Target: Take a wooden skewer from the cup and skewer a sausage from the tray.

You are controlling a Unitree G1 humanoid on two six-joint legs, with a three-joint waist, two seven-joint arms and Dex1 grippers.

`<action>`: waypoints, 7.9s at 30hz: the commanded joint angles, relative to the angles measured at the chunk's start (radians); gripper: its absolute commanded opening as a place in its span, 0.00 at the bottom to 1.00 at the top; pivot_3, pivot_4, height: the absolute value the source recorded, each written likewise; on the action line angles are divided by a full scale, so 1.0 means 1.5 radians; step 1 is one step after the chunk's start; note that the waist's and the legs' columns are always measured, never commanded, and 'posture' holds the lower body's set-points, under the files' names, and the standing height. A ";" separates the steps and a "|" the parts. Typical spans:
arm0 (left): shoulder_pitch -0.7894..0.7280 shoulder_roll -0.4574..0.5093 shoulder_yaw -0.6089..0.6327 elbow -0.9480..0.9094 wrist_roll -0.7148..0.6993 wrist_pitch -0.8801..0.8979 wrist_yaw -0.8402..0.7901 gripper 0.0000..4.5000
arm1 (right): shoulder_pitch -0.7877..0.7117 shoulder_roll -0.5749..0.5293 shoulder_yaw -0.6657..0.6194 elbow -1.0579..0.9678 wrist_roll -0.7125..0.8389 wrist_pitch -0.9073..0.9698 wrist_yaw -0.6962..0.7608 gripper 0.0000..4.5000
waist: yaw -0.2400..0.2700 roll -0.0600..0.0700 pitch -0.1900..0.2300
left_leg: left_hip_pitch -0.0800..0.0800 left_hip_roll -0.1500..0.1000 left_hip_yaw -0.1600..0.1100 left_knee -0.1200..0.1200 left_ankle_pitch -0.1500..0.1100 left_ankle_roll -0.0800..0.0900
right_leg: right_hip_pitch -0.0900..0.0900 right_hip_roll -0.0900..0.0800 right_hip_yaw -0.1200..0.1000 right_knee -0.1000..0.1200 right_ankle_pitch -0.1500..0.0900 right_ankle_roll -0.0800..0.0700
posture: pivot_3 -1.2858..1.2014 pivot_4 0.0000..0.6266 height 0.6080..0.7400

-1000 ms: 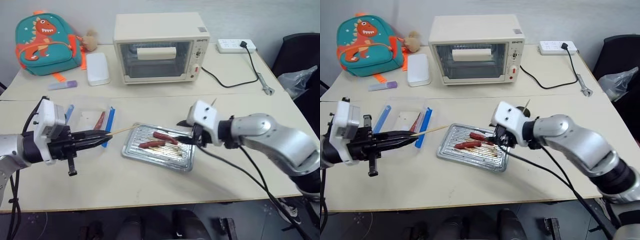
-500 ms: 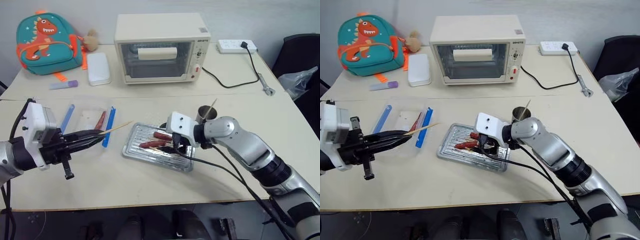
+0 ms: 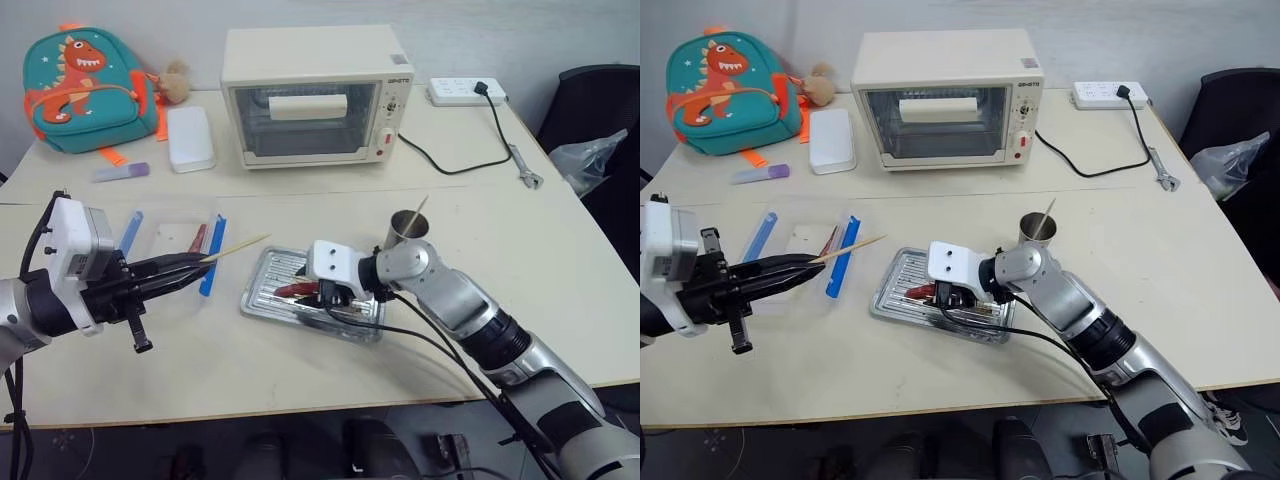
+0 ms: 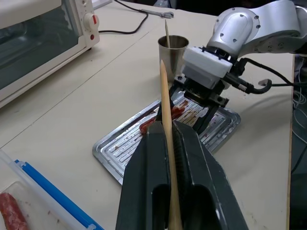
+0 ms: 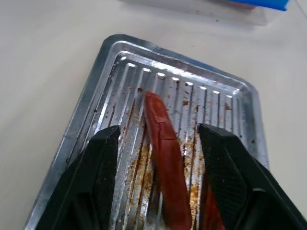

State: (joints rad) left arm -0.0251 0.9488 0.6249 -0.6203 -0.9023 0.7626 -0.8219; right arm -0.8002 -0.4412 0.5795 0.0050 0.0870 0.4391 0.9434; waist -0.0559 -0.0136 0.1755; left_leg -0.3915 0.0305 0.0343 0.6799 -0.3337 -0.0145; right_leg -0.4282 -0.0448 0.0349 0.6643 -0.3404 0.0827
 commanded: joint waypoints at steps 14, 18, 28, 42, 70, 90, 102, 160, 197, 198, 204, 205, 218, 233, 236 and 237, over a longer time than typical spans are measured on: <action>-0.010 0.009 0.005 -0.006 -0.009 -0.013 0.006 0.00 | -0.010 0.043 -0.031 0.012 -0.043 -0.023 0.027 0.33 | -0.001 0.000 0.000 | 0.000 0.000 0.000 0.000 0.000 0.000 | 0.000 0.000 0.000 0.001 0.000 0.000 | 0.52 0.24 1.00; -0.012 0.008 0.000 -0.005 -0.007 -0.016 0.006 0.00 | -0.020 0.050 -0.037 0.023 -0.051 -0.031 0.026 0.33 | -0.001 0.000 0.000 | 0.000 0.000 0.000 0.000 0.000 0.000 | 0.000 0.000 0.000 0.001 0.000 0.000 | 0.52 0.24 1.00; -0.022 0.012 -0.009 0.005 -0.001 -0.023 0.001 0.00 | -0.043 0.066 -0.029 0.072 -0.069 -0.060 0.047 0.33 | -0.002 0.000 0.000 | 0.000 0.000 0.000 0.000 0.000 0.000 | 0.000 0.000 0.000 0.001 0.000 0.000 | 0.52 0.24 1.00; -0.021 0.015 -0.001 0.005 0.002 -0.022 -0.001 0.00 | -0.054 0.099 -0.031 0.175 -0.106 -0.107 0.065 0.33 | -0.004 0.000 0.000 | 0.001 0.000 0.000 0.000 0.000 -0.001 | 0.000 0.000 0.000 0.003 0.000 0.000 | 0.52 0.24 1.00; -0.055 0.031 -0.053 0.040 0.022 -0.045 -0.030 0.00 | -0.021 0.031 -0.082 -0.013 -0.057 0.021 0.120 0.07 | -0.001 0.000 0.000 | 0.001 -0.001 0.000 0.001 0.000 -0.001 | 0.000 0.000 0.000 0.004 0.000 0.000 | 0.52 0.24 1.00; -0.132 0.057 -0.208 0.101 0.054 -0.073 -0.181 0.00 | -0.007 -0.244 -0.232 -0.264 0.089 0.124 0.231 0.07 | 0.001 0.000 0.000 | 0.001 0.000 0.001 0.001 0.000 0.000 | 0.000 0.000 0.000 0.003 0.000 0.000 | 0.52 0.24 1.00; -0.178 0.050 -0.260 0.129 0.078 -0.089 -0.219 0.00 | 0.023 -0.287 -0.268 -0.325 0.121 0.092 0.224 0.07 | 0.004 0.000 0.000 | 0.001 0.000 0.001 0.001 -0.001 0.000 | 0.000 0.000 0.001 0.003 0.000 0.000 | 0.52 0.24 1.00; -0.262 -0.022 -0.348 0.139 0.118 -0.118 -0.229 0.00 | 0.063 -0.305 -0.301 -0.388 0.205 0.042 0.186 0.07 | 0.017 0.000 0.000 | 0.001 0.000 0.001 0.002 -0.001 0.000 | 0.000 0.000 0.001 0.004 0.000 0.000 | 0.52 0.24 1.00; -0.282 0.004 -0.321 0.159 0.126 -0.121 -0.255 0.00 | 0.056 -0.310 -0.296 -0.376 0.195 0.045 0.187 0.07 | 0.017 0.000 0.000 | 0.001 0.000 0.001 0.002 0.000 0.000 | 0.000 0.001 0.001 0.004 0.000 0.000 | 0.52 0.24 1.00; -0.282 0.003 -0.321 0.158 0.126 -0.121 -0.255 0.00 | 0.056 -0.310 -0.296 -0.376 0.195 0.045 0.187 0.07 | 0.017 0.000 0.000 | 0.001 0.000 0.001 0.002 0.000 0.000 | 0.000 0.001 0.001 0.004 0.000 0.000 | 0.52 0.24 1.00; -0.284 0.003 -0.320 0.155 0.122 -0.118 -0.252 0.00 | 0.061 -0.312 -0.293 -0.372 0.187 0.038 0.187 0.07 | 0.018 0.000 0.000 | 0.001 0.000 0.001 0.002 0.000 0.000 | 0.000 0.001 0.001 0.004 0.000 0.000 | 0.52 0.24 1.00; -0.284 0.003 -0.320 0.155 0.122 -0.118 -0.252 0.00 | 0.062 -0.312 -0.293 -0.371 0.186 0.037 0.187 0.07 | 0.018 0.000 0.000 | 0.001 0.000 0.001 0.002 0.000 0.000 | 0.000 0.001 0.001 0.004 0.000 0.000 | 0.52 0.24 1.00; -0.281 -0.001 -0.317 0.140 0.114 -0.110 -0.244 0.00 | 0.070 -0.307 -0.288 -0.366 0.178 0.028 0.185 0.07 | 0.018 0.000 0.000 | 0.001 0.000 0.001 0.002 0.000 0.000 | 0.000 0.001 0.001 0.004 0.000 0.000 | 0.52 0.24 1.00; -0.287 0.002 -0.315 0.152 0.121 -0.116 -0.248 0.00 | 0.079 -0.303 -0.292 -0.371 0.181 0.032 0.182 0.07 | 0.018 0.000 0.000 | 0.001 0.000 0.001 0.002 0.000 0.000 | 0.000 0.001 0.001 0.004 0.000 0.000 | 0.52 0.24 1.00; -0.287 -0.005 -0.322 0.144 0.118 -0.114 -0.243 0.00 | 0.070 -0.298 -0.292 -0.374 0.188 0.042 0.177 0.07 | 0.018 0.000 0.000 | 0.001 0.000 0.001 0.002 0.000 0.000 | 0.000 0.001 0.001 0.004 0.000 0.000 | 0.52 0.24 1.00; -0.287 -0.008 -0.324 0.142 0.117 -0.113 -0.241 0.00 | 0.066 -0.296 -0.293 -0.375 0.192 0.047 0.175 0.07 | 0.018 0.000 0.000 | 0.001 0.000 0.001 0.002 0.000 0.000 | 0.000 0.001 0.001 0.004 0.000 0.000 | 0.52 0.24 1.00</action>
State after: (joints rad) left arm -0.4424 0.9406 0.1192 -0.3802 -0.7085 0.6003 -1.1910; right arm -0.6821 -0.8925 0.1525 -0.5341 0.3569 0.5042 1.2165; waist -0.0296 -0.0137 0.1757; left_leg -0.3900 0.0298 0.0361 0.6835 -0.3344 -0.0143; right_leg -0.4282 -0.0438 0.0359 0.6706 -0.3404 0.0827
